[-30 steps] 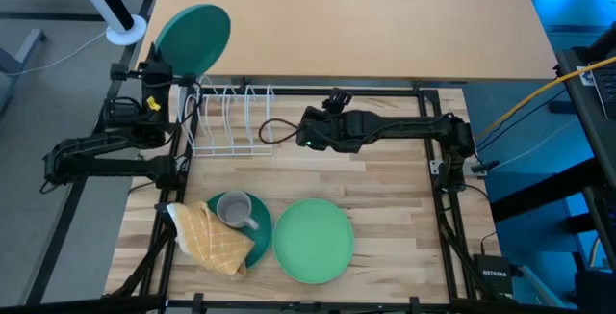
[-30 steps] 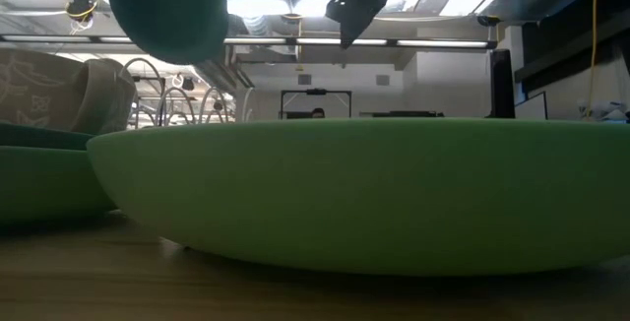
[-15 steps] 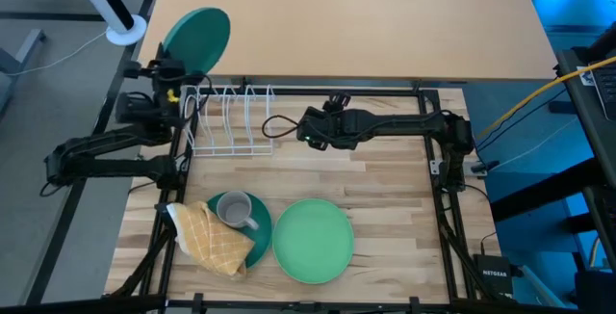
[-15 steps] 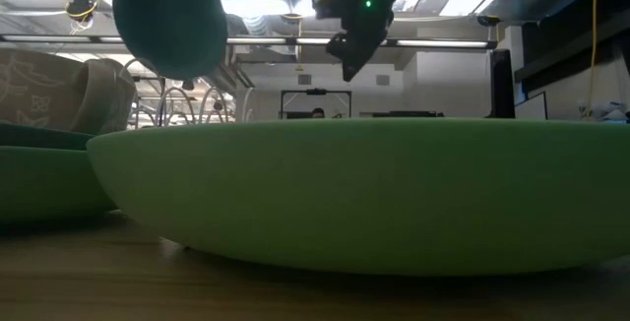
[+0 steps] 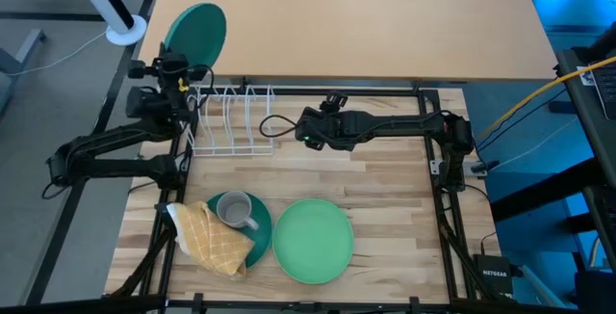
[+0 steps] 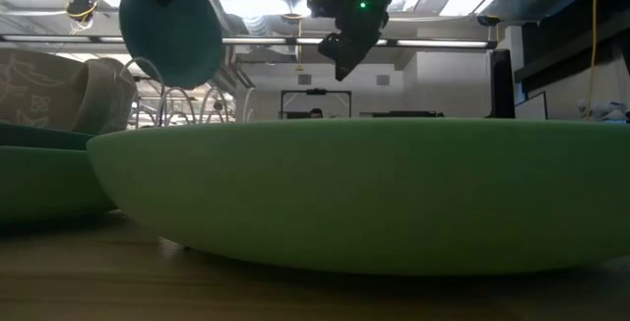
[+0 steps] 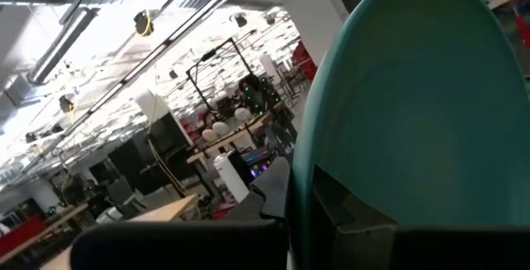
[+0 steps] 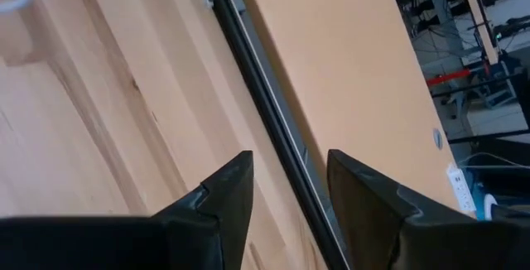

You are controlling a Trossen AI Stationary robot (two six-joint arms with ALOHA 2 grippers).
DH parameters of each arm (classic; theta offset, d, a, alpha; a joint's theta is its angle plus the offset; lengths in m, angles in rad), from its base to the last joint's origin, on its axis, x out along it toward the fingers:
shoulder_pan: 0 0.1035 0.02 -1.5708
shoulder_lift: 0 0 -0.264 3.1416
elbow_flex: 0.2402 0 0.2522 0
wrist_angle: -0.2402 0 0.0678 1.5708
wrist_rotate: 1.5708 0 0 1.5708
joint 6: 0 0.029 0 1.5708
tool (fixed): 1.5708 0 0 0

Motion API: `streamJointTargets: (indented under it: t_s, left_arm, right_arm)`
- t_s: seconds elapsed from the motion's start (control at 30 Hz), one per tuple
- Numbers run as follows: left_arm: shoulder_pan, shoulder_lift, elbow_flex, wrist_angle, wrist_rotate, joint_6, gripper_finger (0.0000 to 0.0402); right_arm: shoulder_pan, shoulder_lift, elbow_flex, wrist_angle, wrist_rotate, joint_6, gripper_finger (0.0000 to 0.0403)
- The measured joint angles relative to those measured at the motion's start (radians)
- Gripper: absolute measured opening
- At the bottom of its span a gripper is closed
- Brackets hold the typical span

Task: Sort dishes
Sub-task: Put the right dark green plate into the dish rack

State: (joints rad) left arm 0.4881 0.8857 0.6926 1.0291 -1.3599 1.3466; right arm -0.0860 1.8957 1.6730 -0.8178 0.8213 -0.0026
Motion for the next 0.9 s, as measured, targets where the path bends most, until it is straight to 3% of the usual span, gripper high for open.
streamJointTargets:
  t_s: [0.43,0.63,0.9]
  left_arm:
    - [0.007,0.126,0.000,-0.003,-0.008,-0.004,0.0002]
    - [0.023,0.130,0.000,-0.013,-0.019,-0.122,0.0003]
    - [0.025,0.130,0.000,-0.218,-0.100,-0.261,0.0002]
  right_arm:
    - [0.000,0.000,0.000,0.059,-0.021,-0.032,0.0159]
    - [0.000,0.000,0.000,0.062,-0.030,-0.032,0.0159]
    - [0.000,0.000,0.000,0.064,-0.030,-0.031,0.0159]
